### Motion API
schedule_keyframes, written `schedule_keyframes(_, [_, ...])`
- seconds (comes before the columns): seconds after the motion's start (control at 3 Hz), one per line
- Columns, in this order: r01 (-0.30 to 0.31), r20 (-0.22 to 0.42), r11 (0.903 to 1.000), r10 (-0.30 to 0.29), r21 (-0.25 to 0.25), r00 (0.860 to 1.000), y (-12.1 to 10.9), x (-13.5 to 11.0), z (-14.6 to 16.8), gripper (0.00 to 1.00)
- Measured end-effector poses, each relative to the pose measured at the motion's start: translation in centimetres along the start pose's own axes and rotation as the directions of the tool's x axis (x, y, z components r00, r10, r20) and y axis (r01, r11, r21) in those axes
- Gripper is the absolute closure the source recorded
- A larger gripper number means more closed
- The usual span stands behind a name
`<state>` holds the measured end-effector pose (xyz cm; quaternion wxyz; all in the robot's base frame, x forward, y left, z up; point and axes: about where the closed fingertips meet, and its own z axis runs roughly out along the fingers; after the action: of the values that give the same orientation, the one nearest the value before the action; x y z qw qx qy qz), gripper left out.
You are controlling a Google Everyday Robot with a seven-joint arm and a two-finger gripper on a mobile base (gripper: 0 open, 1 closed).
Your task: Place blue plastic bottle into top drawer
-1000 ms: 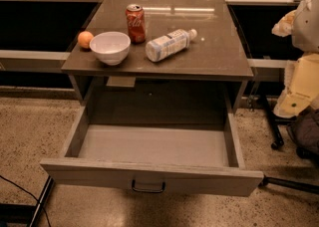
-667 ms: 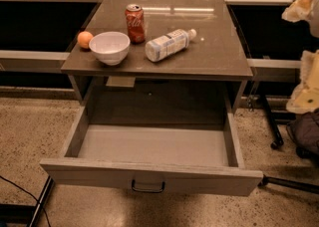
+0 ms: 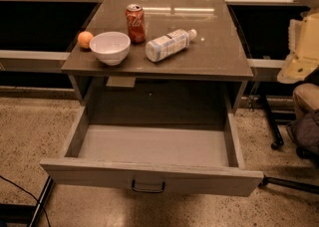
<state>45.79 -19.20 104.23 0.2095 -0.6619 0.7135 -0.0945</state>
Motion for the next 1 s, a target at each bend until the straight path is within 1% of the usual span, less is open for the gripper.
schedule_keyframes(0.33, [0.0, 0.001, 1.0, 0.0, 0.0, 1.0, 0.0, 0.0, 0.0, 0.0])
schedule_keyframes(0.67, [0.058, 0.086, 0.9982, -0.057, -0.014, 0.995, -0.9, -1.7, 0.7, 0.0])
schedule_keyframes(1.0, [0.179, 0.11, 0.9833, -0.175, -0.03, 0.978, -3.7, -5.4, 5.7, 0.0])
